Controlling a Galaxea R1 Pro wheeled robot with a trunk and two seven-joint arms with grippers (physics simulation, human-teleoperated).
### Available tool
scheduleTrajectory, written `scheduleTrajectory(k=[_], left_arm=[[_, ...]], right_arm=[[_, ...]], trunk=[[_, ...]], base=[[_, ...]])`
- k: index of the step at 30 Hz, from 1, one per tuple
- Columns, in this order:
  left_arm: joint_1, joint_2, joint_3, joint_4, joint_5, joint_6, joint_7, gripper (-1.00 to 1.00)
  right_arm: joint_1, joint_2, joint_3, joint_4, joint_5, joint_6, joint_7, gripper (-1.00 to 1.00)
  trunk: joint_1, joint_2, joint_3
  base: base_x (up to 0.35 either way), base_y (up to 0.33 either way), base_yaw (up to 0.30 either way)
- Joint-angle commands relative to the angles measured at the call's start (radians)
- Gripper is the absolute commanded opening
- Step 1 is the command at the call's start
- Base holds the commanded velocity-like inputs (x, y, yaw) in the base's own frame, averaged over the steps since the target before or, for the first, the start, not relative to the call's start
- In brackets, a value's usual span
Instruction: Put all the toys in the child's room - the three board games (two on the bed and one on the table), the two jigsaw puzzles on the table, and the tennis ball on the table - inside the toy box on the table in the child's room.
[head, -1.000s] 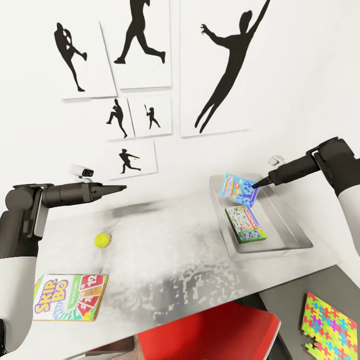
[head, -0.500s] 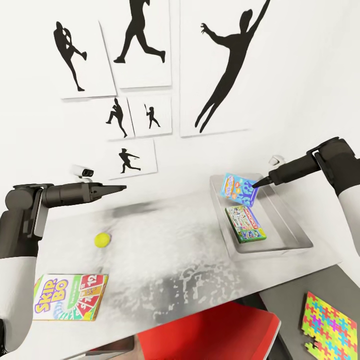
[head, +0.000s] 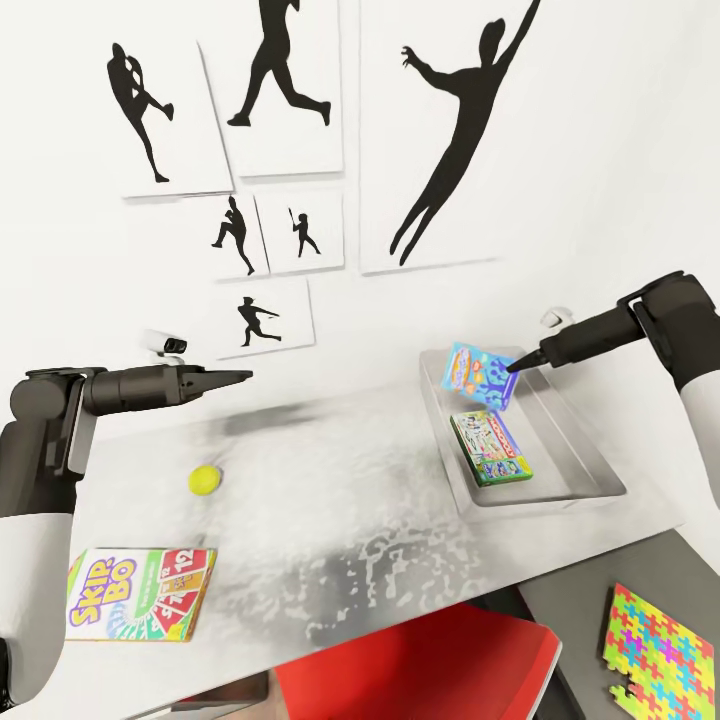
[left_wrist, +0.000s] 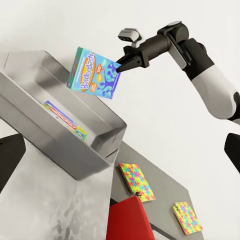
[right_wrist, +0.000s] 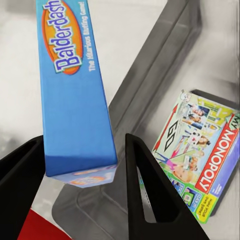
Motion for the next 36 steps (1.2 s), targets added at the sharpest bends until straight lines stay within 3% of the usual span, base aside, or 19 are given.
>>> scheduleTrajectory(k=[1, 10, 25, 36], left_arm=[[-0.001, 0.000, 0.000, 0.000, -0.001, 0.011, -0.004, 1.00], [-0.001, 0.002, 0.000, 0.000, -0.001, 0.011, -0.004, 1.00], [-0.001, 0.001, -0.001, 0.000, -0.002, 0.011, -0.004, 1.00], [-0.001, 0.001, -0.001, 0.000, -0.002, 0.011, -0.004, 1.00]], right_arm=[[-0.001, 0.000, 0.001, -0.001, 0.007, 0.011, 0.002, -1.00], [-0.001, 0.008, -0.001, 0.000, 0.005, 0.019, -0.154, -1.00], [-0.001, 0.014, 0.000, 0.001, 0.008, 0.016, -0.173, -1.00], [-0.001, 0.005, -0.001, 0.001, 0.003, 0.008, -0.167, -1.00]], trunk=[[0.001, -0.002, -0.002], [0.001, -0.002, -0.002], [0.001, -0.002, -0.002], [0.001, -0.002, -0.002]], base=[[0.000, 0.000, 0.000], [0.000, 0.000, 0.000], [0.000, 0.000, 0.000], [0.000, 0.000, 0.000]])
